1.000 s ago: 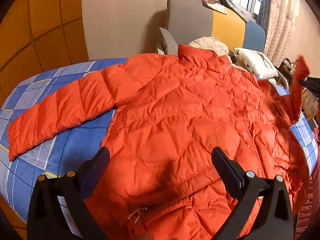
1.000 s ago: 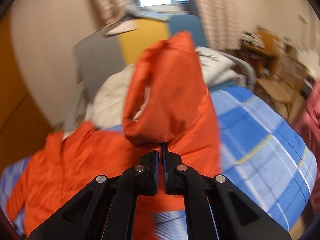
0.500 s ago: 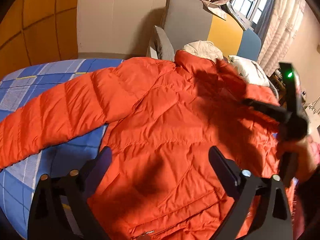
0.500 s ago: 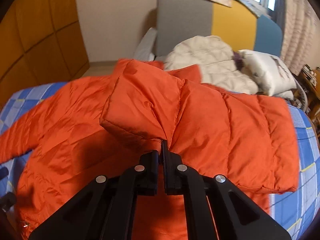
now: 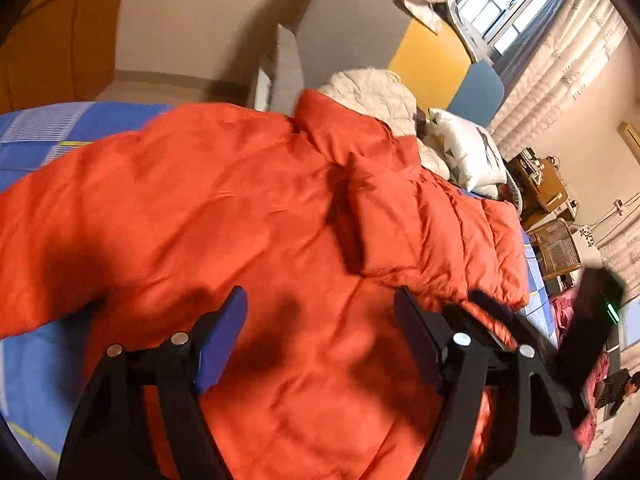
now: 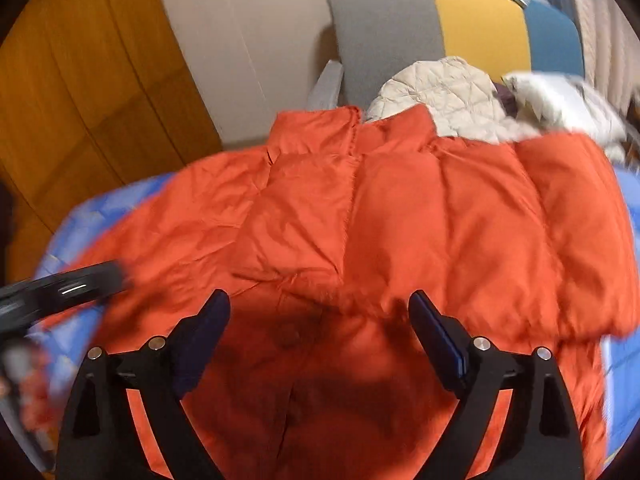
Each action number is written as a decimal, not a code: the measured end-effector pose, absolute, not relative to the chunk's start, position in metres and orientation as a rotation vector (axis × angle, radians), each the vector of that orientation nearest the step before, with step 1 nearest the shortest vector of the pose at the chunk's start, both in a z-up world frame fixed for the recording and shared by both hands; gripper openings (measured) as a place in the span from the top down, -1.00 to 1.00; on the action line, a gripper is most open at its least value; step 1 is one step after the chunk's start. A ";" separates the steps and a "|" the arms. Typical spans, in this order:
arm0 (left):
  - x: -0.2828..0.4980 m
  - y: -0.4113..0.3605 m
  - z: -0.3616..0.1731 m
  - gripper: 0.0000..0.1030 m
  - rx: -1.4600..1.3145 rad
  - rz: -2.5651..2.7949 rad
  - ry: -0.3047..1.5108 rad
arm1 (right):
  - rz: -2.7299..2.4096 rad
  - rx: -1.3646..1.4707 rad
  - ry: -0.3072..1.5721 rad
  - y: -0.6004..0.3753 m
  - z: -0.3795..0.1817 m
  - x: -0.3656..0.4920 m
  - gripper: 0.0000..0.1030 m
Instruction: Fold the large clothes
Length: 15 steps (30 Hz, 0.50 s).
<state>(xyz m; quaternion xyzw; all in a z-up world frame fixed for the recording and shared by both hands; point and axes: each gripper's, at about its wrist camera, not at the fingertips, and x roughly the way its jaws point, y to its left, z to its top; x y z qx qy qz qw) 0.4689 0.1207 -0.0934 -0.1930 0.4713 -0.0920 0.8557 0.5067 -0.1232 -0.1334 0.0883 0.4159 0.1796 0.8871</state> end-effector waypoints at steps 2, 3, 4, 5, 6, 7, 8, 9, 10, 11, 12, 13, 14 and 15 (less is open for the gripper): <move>0.485 0.105 -0.101 -0.45 -0.410 -0.190 1.009 | 0.366 0.324 0.859 -0.159 -0.137 0.495 -0.75; 0.494 0.098 -0.106 -0.45 -0.406 -0.182 1.023 | 0.363 0.374 0.855 -0.173 -0.139 0.490 -0.75; 0.499 0.092 -0.110 -0.45 -0.410 -0.182 1.030 | 0.353 0.427 0.851 -0.188 -0.142 0.485 -0.75; 0.506 0.086 -0.115 -0.45 -0.417 -0.184 1.037 | 0.337 0.490 0.845 -0.206 -0.145 0.478 -0.75; 0.513 0.081 -0.119 -0.45 -0.422 -0.177 1.047 | 0.326 0.541 0.839 -0.220 -0.148 0.474 -0.75; 0.519 0.078 -0.123 -0.45 -0.433 -0.172 1.057 | 0.317 0.588 0.834 -0.232 -0.151 0.472 -0.75; 0.524 0.075 -0.127 -0.45 -0.444 -0.170 1.062 | 0.301 0.646 0.828 -0.246 -0.154 0.471 -0.75; 0.528 0.072 -0.129 -0.40 -0.450 -0.160 1.060 | 0.290 0.686 0.822 -0.254 -0.157 0.471 -0.75; 0.530 0.071 -0.131 -0.23 -0.455 -0.156 1.058 | 0.274 0.751 0.813 -0.266 -0.162 0.472 -0.75; 0.535 0.069 -0.133 -0.13 -0.465 -0.160 1.062 | 0.261 0.805 0.808 -0.275 -0.167 0.474 -0.75; 0.539 0.068 -0.135 0.09 -0.470 -0.162 1.071 | 0.264 0.838 0.803 -0.279 -0.170 0.475 -0.75; 0.542 0.068 -0.137 0.37 -0.481 -0.166 1.075 | 0.259 0.885 0.795 -0.284 -0.175 0.478 -0.75; 0.544 0.069 -0.138 0.55 -0.501 -0.177 1.076 | 0.246 0.918 0.785 -0.288 -0.178 0.481 -0.75; 0.544 0.070 -0.136 0.79 -0.508 -0.179 1.068 | 0.234 0.945 0.782 -0.290 -0.181 0.484 -0.75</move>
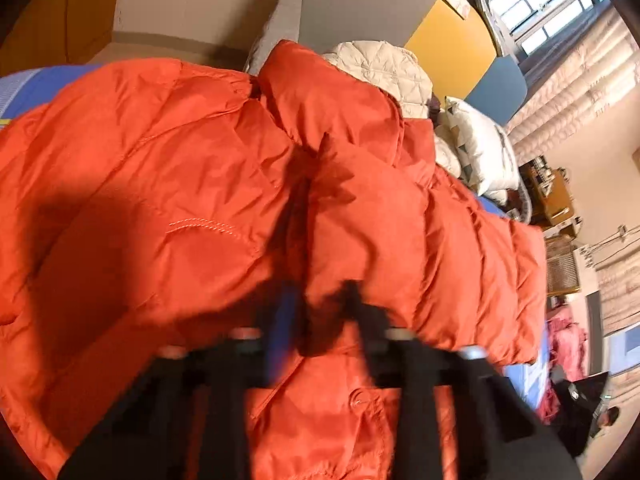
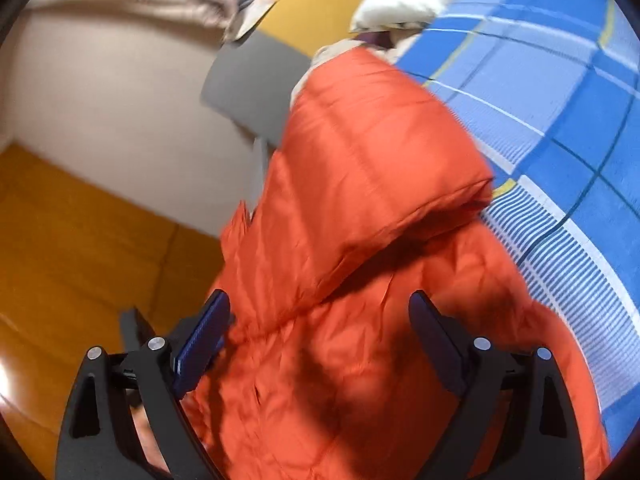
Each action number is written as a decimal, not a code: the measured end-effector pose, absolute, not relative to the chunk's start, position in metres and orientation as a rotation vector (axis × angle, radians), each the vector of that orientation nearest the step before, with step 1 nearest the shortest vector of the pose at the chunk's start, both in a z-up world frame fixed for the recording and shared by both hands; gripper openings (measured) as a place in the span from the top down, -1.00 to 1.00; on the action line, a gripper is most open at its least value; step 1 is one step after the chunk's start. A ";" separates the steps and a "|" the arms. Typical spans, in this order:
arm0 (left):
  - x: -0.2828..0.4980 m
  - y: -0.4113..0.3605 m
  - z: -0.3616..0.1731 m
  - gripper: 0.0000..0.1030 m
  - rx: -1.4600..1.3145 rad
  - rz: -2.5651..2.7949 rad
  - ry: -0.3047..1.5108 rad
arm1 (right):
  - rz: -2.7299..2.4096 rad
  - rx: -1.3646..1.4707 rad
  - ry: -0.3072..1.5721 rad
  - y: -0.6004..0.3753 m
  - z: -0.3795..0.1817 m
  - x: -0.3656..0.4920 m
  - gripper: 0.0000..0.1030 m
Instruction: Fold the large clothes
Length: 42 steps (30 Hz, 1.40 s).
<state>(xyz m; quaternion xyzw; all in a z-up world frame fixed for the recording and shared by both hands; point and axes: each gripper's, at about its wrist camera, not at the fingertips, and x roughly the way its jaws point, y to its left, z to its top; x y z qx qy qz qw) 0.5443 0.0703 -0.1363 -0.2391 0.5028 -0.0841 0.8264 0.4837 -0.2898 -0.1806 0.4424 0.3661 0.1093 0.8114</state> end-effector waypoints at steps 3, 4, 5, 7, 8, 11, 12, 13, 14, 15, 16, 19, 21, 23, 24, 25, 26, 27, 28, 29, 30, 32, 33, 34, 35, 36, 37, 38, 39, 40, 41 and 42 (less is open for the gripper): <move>0.540 0.079 -0.121 0.93 -0.521 -0.192 1.010 | 0.217 0.991 0.764 -0.289 -0.184 0.490 -0.76; 0.538 0.082 -0.116 0.94 -0.517 -0.191 0.997 | 0.212 0.998 0.757 -0.290 -0.184 0.492 -0.76; 0.534 0.087 -0.109 0.94 -0.512 -0.191 0.975 | 0.214 1.010 0.742 -0.290 -0.183 0.493 -0.76; 0.526 0.100 -0.098 0.94 -0.507 -0.175 0.947 | 0.209 1.026 0.720 -0.294 -0.181 0.495 -0.76; 0.522 0.108 -0.093 0.95 -0.505 -0.166 0.935 | 0.214 1.038 0.708 -0.293 -0.180 0.497 -0.76; 0.513 0.125 -0.091 0.95 -0.473 -0.135 0.942 | 0.224 1.050 0.712 -0.299 -0.180 0.499 -0.76; 0.511 0.128 -0.092 0.95 -0.461 -0.119 0.946 | 0.214 1.044 0.716 -0.300 -0.180 0.502 -0.76; 0.509 0.133 -0.093 0.95 -0.444 -0.091 0.950 | 0.200 1.036 0.723 -0.301 -0.181 0.505 -0.76; 0.508 0.138 -0.098 0.95 -0.435 -0.054 0.960 | 0.194 1.033 0.742 -0.298 -0.183 0.505 -0.76; 0.506 0.145 -0.102 0.95 -0.440 -0.024 0.973 | 0.196 1.029 0.751 -0.300 -0.184 0.506 -0.76; 0.503 0.151 -0.107 0.95 -0.443 -0.010 0.983 | 0.202 1.014 0.757 -0.301 -0.182 0.505 -0.76; 0.502 0.151 -0.119 0.95 -0.403 -0.001 1.002 | 0.216 0.941 0.791 -0.299 -0.170 0.492 -0.76; 0.501 0.149 -0.118 0.95 -0.385 0.007 0.994 | 0.245 0.859 0.825 -0.294 -0.159 0.480 -0.76; 0.501 0.148 -0.117 0.94 -0.376 0.021 0.987 | 0.284 0.760 0.830 -0.285 -0.142 0.464 -0.76; 0.503 0.146 -0.117 0.94 -0.370 0.022 0.984 | 0.299 0.713 0.818 -0.281 -0.133 0.460 -0.76; 0.505 0.144 -0.117 0.94 -0.362 0.021 0.982 | 0.302 0.673 0.804 -0.277 -0.124 0.459 -0.76; 0.503 0.145 -0.118 0.94 -0.364 0.017 0.978 | 0.300 0.622 0.787 -0.271 -0.115 0.462 -0.76; 0.500 0.146 -0.117 0.94 -0.371 0.011 0.968 | 0.297 0.576 0.778 -0.265 -0.109 0.466 -0.76; 0.497 0.148 -0.116 0.94 -0.376 0.009 0.958 | 0.285 0.539 0.778 -0.260 -0.106 0.475 -0.76; 0.495 0.149 -0.115 0.94 -0.376 0.008 0.953 | 0.260 0.502 0.785 -0.255 -0.105 0.485 -0.76; 0.492 0.151 -0.114 0.94 -0.374 0.007 0.948 | 0.238 0.476 0.791 -0.251 -0.106 0.492 -0.76; 0.489 0.152 -0.112 0.94 -0.360 0.015 0.939 | 0.175 0.417 0.818 -0.245 -0.115 0.514 -0.76; 0.488 0.153 -0.111 0.94 -0.352 0.015 0.936 | 0.158 0.408 0.835 -0.243 -0.121 0.523 -0.76; 0.487 0.153 -0.111 0.94 -0.348 0.018 0.934 | 0.141 0.397 0.861 -0.241 -0.130 0.532 -0.76; 0.487 0.155 -0.112 0.94 -0.336 0.028 0.933 | 0.121 0.381 0.886 -0.239 -0.138 0.539 -0.76; 0.488 0.156 -0.113 0.94 -0.331 0.032 0.934 | 0.105 0.371 0.901 -0.238 -0.145 0.544 -0.76; 0.488 0.157 -0.115 0.94 -0.335 0.033 0.939 | 0.095 0.362 0.917 -0.236 -0.154 0.547 -0.76; 0.489 0.158 -0.118 0.94 -0.336 0.037 0.943 | 0.089 0.346 0.928 -0.234 -0.160 0.549 -0.76; 0.489 0.159 -0.120 0.94 -0.335 0.042 0.946 | 0.080 0.326 0.935 -0.231 -0.166 0.551 -0.76; 0.489 0.160 -0.124 0.93 -0.328 0.047 0.952 | 0.071 0.313 0.941 -0.229 -0.170 0.551 -0.76; 0.489 0.159 -0.127 0.93 -0.311 0.058 0.955 | 0.064 0.301 0.947 -0.226 -0.175 0.550 -0.76; 0.489 0.159 -0.131 0.93 -0.299 0.066 0.958 | 0.058 0.283 0.950 -0.223 -0.178 0.552 -0.76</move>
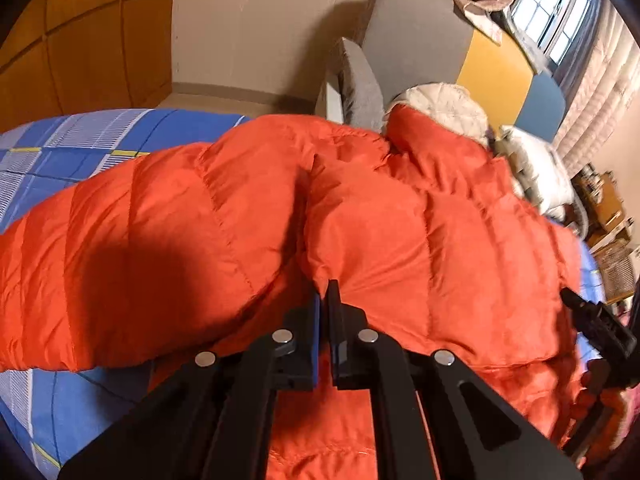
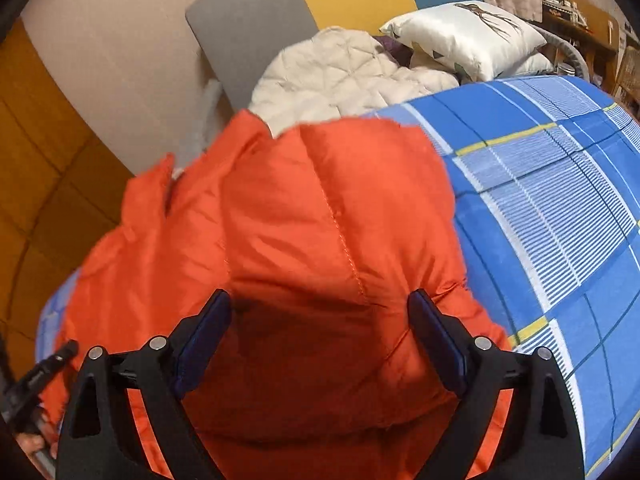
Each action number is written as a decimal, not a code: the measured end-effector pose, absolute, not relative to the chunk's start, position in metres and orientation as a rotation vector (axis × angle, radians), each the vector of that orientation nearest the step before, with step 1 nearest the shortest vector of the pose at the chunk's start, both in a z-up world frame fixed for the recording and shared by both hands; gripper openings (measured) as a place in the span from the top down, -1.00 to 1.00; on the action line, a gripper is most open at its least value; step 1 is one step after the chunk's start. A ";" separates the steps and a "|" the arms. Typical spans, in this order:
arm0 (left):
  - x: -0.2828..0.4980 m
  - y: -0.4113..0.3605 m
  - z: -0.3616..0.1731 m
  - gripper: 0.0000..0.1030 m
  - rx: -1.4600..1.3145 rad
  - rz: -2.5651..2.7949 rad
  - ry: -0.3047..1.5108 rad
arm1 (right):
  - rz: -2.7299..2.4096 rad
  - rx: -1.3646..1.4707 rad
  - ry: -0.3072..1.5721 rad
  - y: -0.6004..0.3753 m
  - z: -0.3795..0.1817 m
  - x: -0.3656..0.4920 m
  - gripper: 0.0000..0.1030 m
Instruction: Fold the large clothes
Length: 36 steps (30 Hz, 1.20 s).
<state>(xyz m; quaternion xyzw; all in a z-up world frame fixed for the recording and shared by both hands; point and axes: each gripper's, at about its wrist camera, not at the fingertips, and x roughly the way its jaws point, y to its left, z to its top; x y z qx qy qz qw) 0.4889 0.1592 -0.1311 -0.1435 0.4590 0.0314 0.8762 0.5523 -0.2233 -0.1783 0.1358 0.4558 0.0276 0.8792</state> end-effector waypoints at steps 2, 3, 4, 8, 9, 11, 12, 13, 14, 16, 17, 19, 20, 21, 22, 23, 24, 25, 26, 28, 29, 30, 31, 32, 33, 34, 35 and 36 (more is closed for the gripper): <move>0.491 0.159 -0.140 0.91 -0.290 0.078 0.976 | 0.028 0.207 0.975 -0.213 -0.190 0.556 -0.76; 0.492 0.159 -0.145 0.88 -0.277 0.091 0.983 | 0.017 0.175 0.977 -0.209 -0.193 0.557 -0.76; 0.492 0.160 -0.149 0.85 -0.290 0.102 0.989 | -0.002 0.139 0.980 -0.203 -0.195 0.558 -0.78; 0.483 0.164 -0.140 0.43 -0.314 0.156 0.972 | -0.023 0.140 0.996 -0.204 -0.189 0.561 -0.80; 0.477 0.167 -0.136 0.09 -0.331 0.156 0.953 | -0.021 0.143 0.993 -0.204 -0.186 0.560 -0.80; 0.461 0.172 -0.125 -0.25 -0.337 0.180 0.902 | -0.009 0.150 0.967 -0.204 -0.174 0.551 -0.80; 0.452 0.177 -0.120 -0.25 -0.344 0.191 0.887 | -0.002 0.145 0.949 -0.201 -0.168 0.545 -0.80; 0.442 0.184 -0.117 -0.25 -0.371 0.191 0.879 | 0.004 0.139 0.932 -0.198 -0.161 0.539 -0.80; 0.434 0.190 -0.115 -0.25 -0.394 0.194 0.868 | 0.010 0.135 0.920 -0.196 -0.157 0.534 -0.82; 0.410 0.208 -0.112 -0.26 -0.456 0.218 0.851 | 0.041 0.142 0.896 -0.187 -0.148 0.516 -0.83; 0.400 0.216 -0.111 -0.26 -0.485 0.222 0.843 | 0.062 0.150 0.893 -0.182 -0.145 0.507 -0.83; 0.371 0.240 -0.112 -0.27 -0.547 0.262 0.823 | 0.095 0.149 0.890 -0.169 -0.142 0.490 -0.83; 0.362 0.247 -0.113 -0.27 -0.560 0.277 0.817 | 0.113 0.153 0.887 -0.162 -0.140 0.478 -0.83; 0.348 0.257 -0.114 -0.27 -0.578 0.297 0.806 | 0.128 0.163 0.886 -0.158 -0.139 0.471 -0.83; 0.336 0.268 -0.115 -0.29 -0.594 0.319 0.798 | 0.157 0.184 0.889 -0.151 -0.138 0.460 -0.83; 0.321 0.283 -0.117 -0.29 -0.613 0.356 0.793 | 0.177 0.189 0.893 -0.144 -0.138 0.450 -0.83; 0.308 0.297 -0.120 -0.29 -0.636 0.383 0.786 | 0.185 0.185 0.892 -0.139 -0.137 0.443 -0.83; 0.293 0.316 -0.124 -0.29 -0.668 0.419 0.781 | 0.191 0.180 0.890 -0.134 -0.136 0.435 -0.83; 0.280 0.331 -0.128 -0.29 -0.698 0.453 0.776 | 0.204 0.185 0.888 -0.127 -0.135 0.424 -0.83; 0.262 0.357 -0.136 -0.29 -0.768 0.494 0.763 | 0.233 0.189 0.888 -0.117 -0.132 0.409 -0.83; 0.250 0.377 -0.142 -0.28 -0.826 0.522 0.758 | 0.240 0.180 0.887 -0.112 -0.130 0.403 -0.83; 0.240 0.392 -0.147 -0.27 -0.873 0.553 0.748 | 0.249 0.171 0.886 -0.107 -0.128 0.397 -0.83; 0.231 0.407 -0.151 -0.27 -0.922 0.568 0.731 | 0.258 0.164 0.885 -0.102 -0.126 0.391 -0.83; 0.224 0.423 -0.157 -0.27 -0.977 0.570 0.716 | 0.265 0.154 0.883 -0.097 -0.124 0.385 -0.83; 0.219 0.435 -0.161 -0.27 -1.017 0.592 0.709 | 0.268 0.145 0.883 -0.093 -0.123 0.380 -0.83; 0.213 0.449 -0.167 -0.27 -1.066 0.611 0.689 | 0.270 0.134 0.885 -0.088 -0.122 0.375 -0.83; 0.211 0.459 -0.171 -0.27 -1.101 0.611 0.674 | 0.271 0.134 0.886 -0.088 -0.122 0.373 -0.83; 0.209 0.465 -0.174 -0.27 -1.121 0.626 0.671 | 0.272 0.136 0.888 -0.085 -0.121 0.371 -0.83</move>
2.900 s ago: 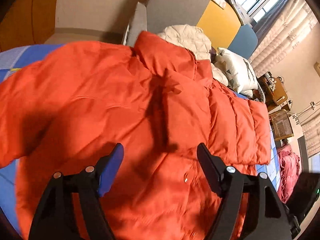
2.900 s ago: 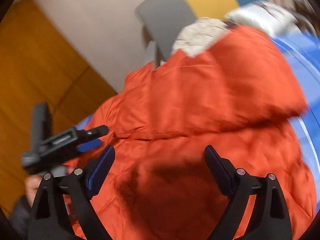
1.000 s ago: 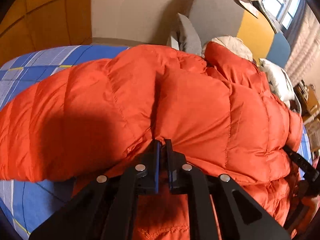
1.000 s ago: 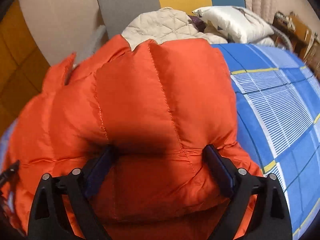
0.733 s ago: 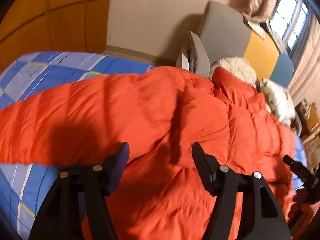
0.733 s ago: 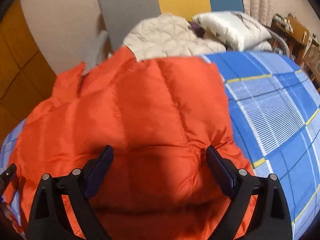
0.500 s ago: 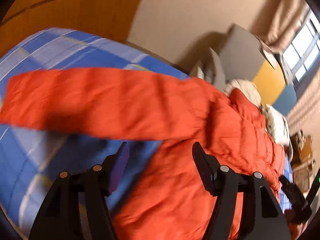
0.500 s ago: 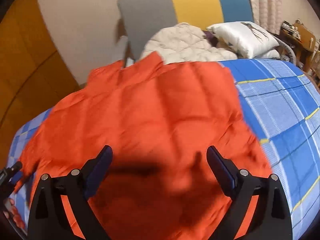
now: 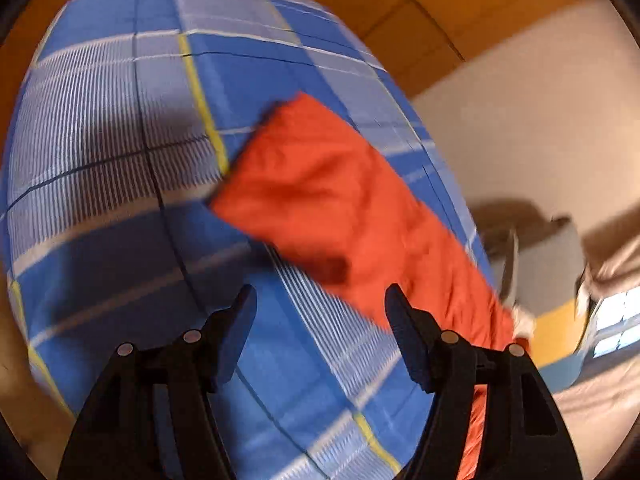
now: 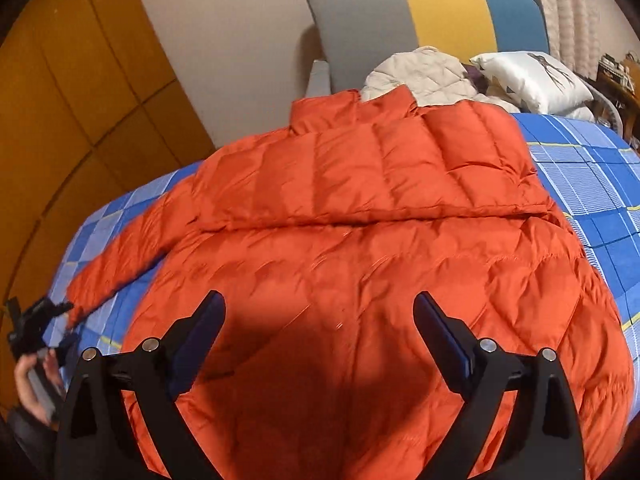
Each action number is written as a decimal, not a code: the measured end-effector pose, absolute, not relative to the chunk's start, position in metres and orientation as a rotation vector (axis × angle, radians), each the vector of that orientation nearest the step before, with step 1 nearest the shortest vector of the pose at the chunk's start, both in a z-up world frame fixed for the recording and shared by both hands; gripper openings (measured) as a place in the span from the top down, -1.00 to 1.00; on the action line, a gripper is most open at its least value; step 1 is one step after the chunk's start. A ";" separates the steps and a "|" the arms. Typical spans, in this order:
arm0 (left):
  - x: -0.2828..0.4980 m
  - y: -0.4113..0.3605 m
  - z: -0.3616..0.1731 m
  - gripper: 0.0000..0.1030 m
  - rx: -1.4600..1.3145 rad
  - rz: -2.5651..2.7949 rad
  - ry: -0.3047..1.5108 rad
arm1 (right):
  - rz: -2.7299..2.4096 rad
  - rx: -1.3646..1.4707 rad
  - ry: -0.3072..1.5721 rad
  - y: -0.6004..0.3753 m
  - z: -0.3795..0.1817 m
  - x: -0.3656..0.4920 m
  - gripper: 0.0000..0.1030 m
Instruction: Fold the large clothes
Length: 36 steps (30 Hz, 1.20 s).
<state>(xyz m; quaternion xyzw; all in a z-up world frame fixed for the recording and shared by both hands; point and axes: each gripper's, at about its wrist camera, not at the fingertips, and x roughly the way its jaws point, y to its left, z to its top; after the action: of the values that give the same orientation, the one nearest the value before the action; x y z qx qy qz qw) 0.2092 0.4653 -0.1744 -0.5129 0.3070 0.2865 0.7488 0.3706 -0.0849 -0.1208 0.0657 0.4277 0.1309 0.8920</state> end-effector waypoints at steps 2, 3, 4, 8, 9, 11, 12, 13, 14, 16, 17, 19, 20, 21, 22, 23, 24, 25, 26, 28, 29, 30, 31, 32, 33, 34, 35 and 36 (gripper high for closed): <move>0.209 0.477 -0.181 -0.27 -1.163 0.630 0.649 | 0.278 0.127 0.889 -0.077 -0.119 0.363 -0.83; 0.210 0.481 -0.184 -0.24 -1.175 0.626 0.638 | 0.277 0.121 0.888 -0.076 -0.119 0.362 -0.83; 0.211 0.486 -0.186 -0.10 -1.179 0.638 0.630 | 0.277 0.112 0.888 -0.072 -0.118 0.360 -0.83; 0.226 0.494 -0.191 0.49 -1.168 0.618 0.634 | 0.280 0.089 0.893 -0.064 -0.118 0.356 -0.83; 0.227 0.496 -0.190 0.71 -1.151 0.611 0.634 | 0.285 0.088 0.898 -0.062 -0.118 0.356 -0.83; 0.234 0.498 -0.182 0.81 -1.091 0.604 0.633 | 0.287 0.077 0.896 -0.059 -0.119 0.355 -0.83; 0.238 0.497 -0.174 0.84 -1.048 0.598 0.625 | 0.290 0.072 0.897 -0.057 -0.119 0.355 -0.83; 0.242 0.491 -0.162 0.86 -0.988 0.585 0.611 | 0.295 0.074 0.900 -0.056 -0.120 0.355 -0.83; 0.245 0.485 -0.152 0.86 -0.953 0.570 0.601 | 0.299 0.078 0.903 -0.056 -0.121 0.356 -0.83; 0.250 0.476 -0.134 0.87 -0.901 0.533 0.575 | 0.302 0.085 0.906 -0.056 -0.123 0.357 -0.83; 0.256 0.467 -0.121 0.87 -0.867 0.500 0.556 | 0.305 0.093 0.909 -0.057 -0.124 0.357 -0.83; 0.268 0.443 -0.094 0.87 -0.777 0.433 0.531 | 0.310 0.111 0.909 -0.060 -0.125 0.357 -0.83; 0.276 0.432 -0.083 0.87 -0.740 0.397 0.519 | 0.311 0.121 0.907 -0.062 -0.124 0.357 -0.83; 0.281 0.419 -0.073 0.87 -0.711 0.363 0.510 | 0.312 0.128 0.905 -0.064 -0.124 0.357 -0.83; 0.289 0.402 -0.062 0.87 -0.675 0.321 0.502 | 0.312 0.135 0.902 -0.067 -0.124 0.356 -0.83; 0.294 0.390 -0.055 0.87 -0.651 0.292 0.499 | 0.312 0.144 0.899 -0.070 -0.123 0.356 -0.83; 0.301 0.373 -0.048 0.87 -0.624 0.251 0.499 | 0.312 0.155 0.897 -0.074 -0.123 0.357 -0.83; 0.311 0.351 -0.042 0.87 -0.592 0.201 0.504 | 0.311 0.166 0.896 -0.077 -0.123 0.357 -0.83; 0.316 0.339 -0.038 0.87 -0.571 0.174 0.506 | 0.310 0.179 0.894 -0.080 -0.122 0.357 -0.83; 0.331 0.301 -0.033 0.87 -0.509 0.099 0.521 | 0.314 0.203 0.887 -0.089 -0.121 0.358 -0.83; 0.339 0.279 -0.032 0.87 -0.465 0.065 0.531 | 0.312 0.216 0.883 -0.095 -0.120 0.359 -0.83; 0.346 0.264 -0.033 0.87 -0.435 0.039 0.541 | 0.311 0.227 0.883 -0.099 -0.120 0.361 -0.83; 0.354 0.242 -0.036 0.87 -0.389 -0.004 0.562 | 0.311 0.244 0.883 -0.105 -0.120 0.362 -0.83; 0.361 0.223 -0.040 0.87 -0.349 -0.026 0.581 | 0.314 0.262 0.883 -0.110 -0.120 0.364 -0.83; 0.365 0.209 -0.042 0.87 -0.320 -0.045 0.595 | 0.314 0.275 0.884 -0.114 -0.120 0.366 -0.83; 0.372 0.189 -0.050 0.87 -0.279 -0.076 0.618 | 0.310 0.289 0.887 -0.119 -0.120 0.368 -0.83; 0.374 0.179 -0.054 0.87 -0.257 -0.087 0.632 | 0.310 0.304 0.890 -0.124 -0.121 0.370 -0.83; 0.378 0.167 -0.060 0.87 -0.232 -0.101 0.652 | 0.314 0.317 0.891 -0.127 -0.121 0.372 -0.83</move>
<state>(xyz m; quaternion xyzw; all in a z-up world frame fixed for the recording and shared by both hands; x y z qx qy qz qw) 0.3778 0.1666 -0.0602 -0.1136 0.3193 -0.0494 0.9395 0.3724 -0.1274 -0.1212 0.1520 0.4272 0.1505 0.8785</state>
